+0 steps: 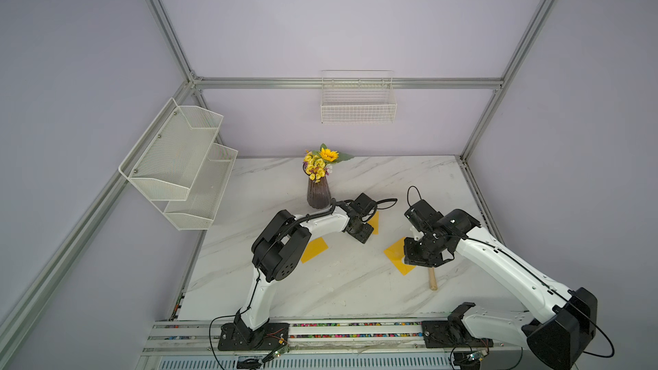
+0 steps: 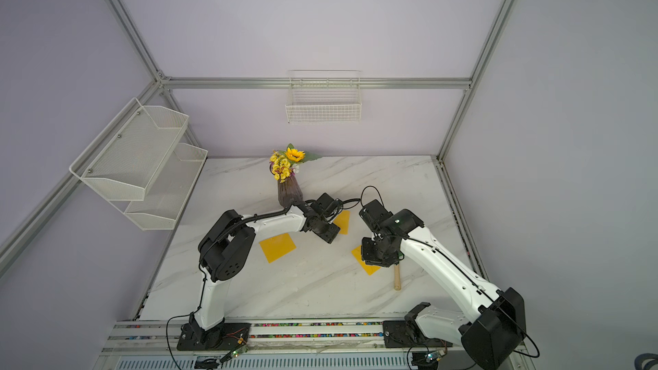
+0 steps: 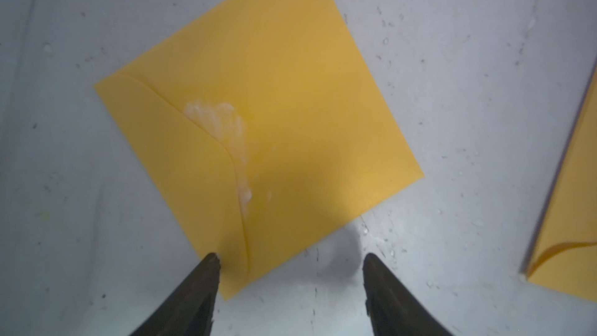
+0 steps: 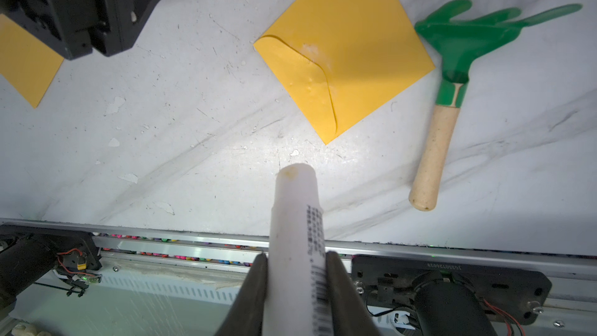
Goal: Seal the envelope with a glue stick
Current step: Move the envelope to the center of the board, then adjust the envelope at the center of the board.
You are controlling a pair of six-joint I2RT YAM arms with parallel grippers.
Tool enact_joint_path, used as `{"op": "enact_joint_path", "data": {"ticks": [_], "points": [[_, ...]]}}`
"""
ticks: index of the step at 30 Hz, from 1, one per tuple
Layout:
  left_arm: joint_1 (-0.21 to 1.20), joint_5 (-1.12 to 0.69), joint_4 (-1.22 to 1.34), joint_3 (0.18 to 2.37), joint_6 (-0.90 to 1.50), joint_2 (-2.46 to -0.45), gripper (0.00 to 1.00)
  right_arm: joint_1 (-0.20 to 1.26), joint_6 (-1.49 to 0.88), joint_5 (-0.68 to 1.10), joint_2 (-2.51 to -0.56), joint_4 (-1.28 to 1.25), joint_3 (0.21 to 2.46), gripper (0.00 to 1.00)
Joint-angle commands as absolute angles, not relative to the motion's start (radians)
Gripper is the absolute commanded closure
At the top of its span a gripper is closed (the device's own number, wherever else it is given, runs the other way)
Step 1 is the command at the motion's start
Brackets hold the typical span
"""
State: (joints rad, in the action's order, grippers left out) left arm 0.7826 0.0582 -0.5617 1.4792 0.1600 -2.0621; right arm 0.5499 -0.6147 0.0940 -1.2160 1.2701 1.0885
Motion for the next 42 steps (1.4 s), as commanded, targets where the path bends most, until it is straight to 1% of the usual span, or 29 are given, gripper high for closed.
{"op": "enact_joint_path", "data": {"ticks": [1, 5, 13, 19, 22, 23, 26, 27, 28, 30, 34, 42], "points": [[0.777, 0.058, -0.589, 1.458, 0.135, -1.927, 0.26, 0.543, -0.598, 0.085, -1.208, 1.288, 1.114, 1.0], [0.758, 0.117, -0.641, 1.407, 0.175, -1.846, 0.26, 0.544, -0.582, 0.093, -1.216, 1.272, 1.112, 1.0], [0.651, 0.2, -0.642, 1.126, 0.295, -1.589, 0.26, 0.542, -0.543, 0.109, -1.267, 1.264, 1.136, 1.0], [0.497, 0.222, -0.654, 0.948, 0.371, -1.438, 0.28, 0.541, -0.526, 0.119, -1.298, 1.257, 1.157, 1.0], [0.423, 0.183, -0.629, 0.897, 0.358, -1.421, 0.28, 0.541, -0.524, 0.132, -1.31, 1.259, 1.167, 1.0], [0.403, 0.167, -0.612, 0.886, 0.346, -1.386, 0.27, 0.54, -0.525, 0.13, -1.309, 1.261, 1.169, 1.0], [0.334, 0.079, -0.549, 0.864, 0.306, -1.401, 0.28, 0.54, -0.529, 0.127, -1.301, 1.262, 1.17, 1.0], [0.311, 0.033, -0.529, 0.862, 0.29, -1.42, 0.32, 0.54, -0.532, 0.128, -1.3, 1.263, 1.168, 1.0], [0.293, 0.004, -0.516, 0.865, 0.284, -1.451, 0.33, 0.541, -0.532, 0.131, -1.3, 1.261, 1.166, 1.0], [0.268, -0.054, -0.499, 0.878, 0.274, -1.495, 0.32, 0.541, -0.532, 0.136, -1.302, 1.261, 1.164, 1.0], [0.252, -0.093, -0.48, 0.904, 0.263, -1.552, 0.3, 0.54, -0.537, 0.143, -1.301, 1.256, 1.16, 1.0], [0.222, -0.126, -0.491, 0.928, 0.25, -1.62, 0.3, 0.54, -0.536, 0.143, -1.286, 1.256, 1.144, 1.0]]}}
